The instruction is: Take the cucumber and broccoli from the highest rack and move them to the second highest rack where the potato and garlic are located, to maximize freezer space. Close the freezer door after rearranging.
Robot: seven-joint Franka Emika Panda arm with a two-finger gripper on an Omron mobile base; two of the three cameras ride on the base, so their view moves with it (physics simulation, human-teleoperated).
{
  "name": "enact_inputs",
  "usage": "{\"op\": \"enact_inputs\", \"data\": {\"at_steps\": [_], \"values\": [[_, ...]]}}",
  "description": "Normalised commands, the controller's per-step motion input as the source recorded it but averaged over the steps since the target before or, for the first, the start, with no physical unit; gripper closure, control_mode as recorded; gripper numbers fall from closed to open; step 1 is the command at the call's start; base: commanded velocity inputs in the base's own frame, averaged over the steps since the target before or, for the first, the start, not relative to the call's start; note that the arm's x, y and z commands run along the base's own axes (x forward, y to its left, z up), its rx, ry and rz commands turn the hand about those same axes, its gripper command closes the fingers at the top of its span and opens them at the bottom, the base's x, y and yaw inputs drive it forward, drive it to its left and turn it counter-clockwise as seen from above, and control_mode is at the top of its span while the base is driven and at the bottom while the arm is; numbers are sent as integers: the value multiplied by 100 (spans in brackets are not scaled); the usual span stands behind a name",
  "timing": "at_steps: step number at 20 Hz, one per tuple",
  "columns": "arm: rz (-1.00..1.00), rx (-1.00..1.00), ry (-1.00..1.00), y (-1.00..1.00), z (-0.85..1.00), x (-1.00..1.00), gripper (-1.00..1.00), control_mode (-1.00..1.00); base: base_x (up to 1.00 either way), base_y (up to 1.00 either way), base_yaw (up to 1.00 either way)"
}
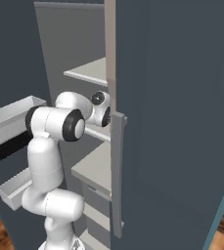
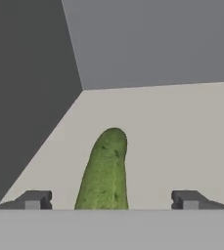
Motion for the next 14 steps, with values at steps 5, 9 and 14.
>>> {"op": "enact_inputs", "data": {"at_steps": [5,9,14], "values": [[0,0,-8,6,29,-63,-100,-100,0,0,0],[0,0,-8,19,43,-77,-100,-100,0,0,0],[-5,0,-6,22,69,-73,-100,-100,0,0,0]]}}
